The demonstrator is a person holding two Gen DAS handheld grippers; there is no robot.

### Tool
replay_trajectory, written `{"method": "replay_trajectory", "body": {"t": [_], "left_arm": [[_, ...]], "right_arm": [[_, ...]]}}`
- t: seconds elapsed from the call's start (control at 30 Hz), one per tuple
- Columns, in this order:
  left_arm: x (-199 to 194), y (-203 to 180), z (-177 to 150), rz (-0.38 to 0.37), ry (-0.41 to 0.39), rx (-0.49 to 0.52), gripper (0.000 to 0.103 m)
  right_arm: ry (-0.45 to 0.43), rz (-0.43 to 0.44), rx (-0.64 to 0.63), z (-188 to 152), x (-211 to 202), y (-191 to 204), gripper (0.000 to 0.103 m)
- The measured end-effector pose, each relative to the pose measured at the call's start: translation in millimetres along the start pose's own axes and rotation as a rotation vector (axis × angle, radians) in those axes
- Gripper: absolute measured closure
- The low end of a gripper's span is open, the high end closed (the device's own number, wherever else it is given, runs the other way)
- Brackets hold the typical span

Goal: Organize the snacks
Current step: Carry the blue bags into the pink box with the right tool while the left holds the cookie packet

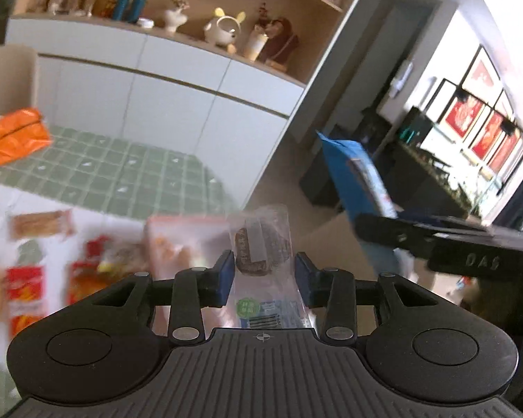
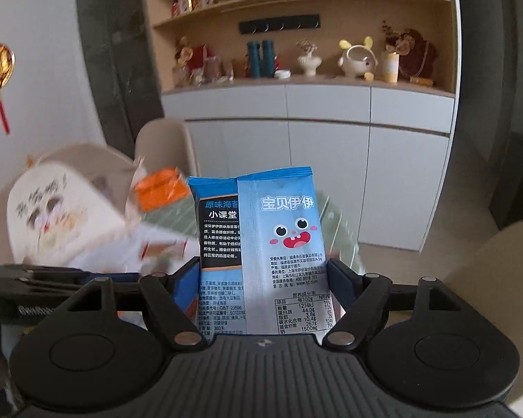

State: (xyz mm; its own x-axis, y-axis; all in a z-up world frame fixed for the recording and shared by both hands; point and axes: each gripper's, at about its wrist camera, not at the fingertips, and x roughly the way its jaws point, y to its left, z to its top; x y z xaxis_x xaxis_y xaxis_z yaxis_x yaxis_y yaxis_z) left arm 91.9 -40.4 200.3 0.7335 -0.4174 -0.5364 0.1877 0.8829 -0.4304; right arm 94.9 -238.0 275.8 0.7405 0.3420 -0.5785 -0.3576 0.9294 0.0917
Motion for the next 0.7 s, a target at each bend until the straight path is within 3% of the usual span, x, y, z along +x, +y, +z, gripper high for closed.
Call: {"method": "replay_trajectory", "body": {"t": [0.07,0.13,0.23,0.3,0.37,0.5,0.63,0.7], "left_arm": [[41.8,13.2,4.7,-0.008,0.045,-0.064,0.06],[85.8,28.6,-5.3,0.063,0.105,-0.087,0.061],[112.3,48.4,-23.7,0.134,0.134,-0.145,0.061],[103.7,60.0,-29.8,0.117,0.11,-0.18,0.061],[86.6,73.4,-35.6,0.152,0.082,-0.179,0.061],[54.9,108.8,-48.6,0.294,0.02,-0.198,0.061],[34.1,142.7,-68.0,0.475,0.047,-0.221,0.061],[23.9,153.8,-78.8,0.515,0.055,-0.224,0.061]], "right_arm": [[0.007,-0.002,0.023,13.3,24.1,-7.7,0.024],[0.051,0.029,0.062,17.5,61.0,-18.5,0.012],[0.192,0.022,0.103,4.6,130.0,-44.0,0.013],[0.236,0.027,0.131,-5.8,152.9,-55.6,0.013],[0.243,0.039,0.162,-15.5,159.5,-66.3,0.013],[0.273,0.046,0.192,-36.1,161.9,-73.6,0.013],[0.302,0.026,0.116,-52.5,167.0,-48.7,0.013],[0.315,0.04,0.075,-57.1,168.9,-32.1,0.013]]}}
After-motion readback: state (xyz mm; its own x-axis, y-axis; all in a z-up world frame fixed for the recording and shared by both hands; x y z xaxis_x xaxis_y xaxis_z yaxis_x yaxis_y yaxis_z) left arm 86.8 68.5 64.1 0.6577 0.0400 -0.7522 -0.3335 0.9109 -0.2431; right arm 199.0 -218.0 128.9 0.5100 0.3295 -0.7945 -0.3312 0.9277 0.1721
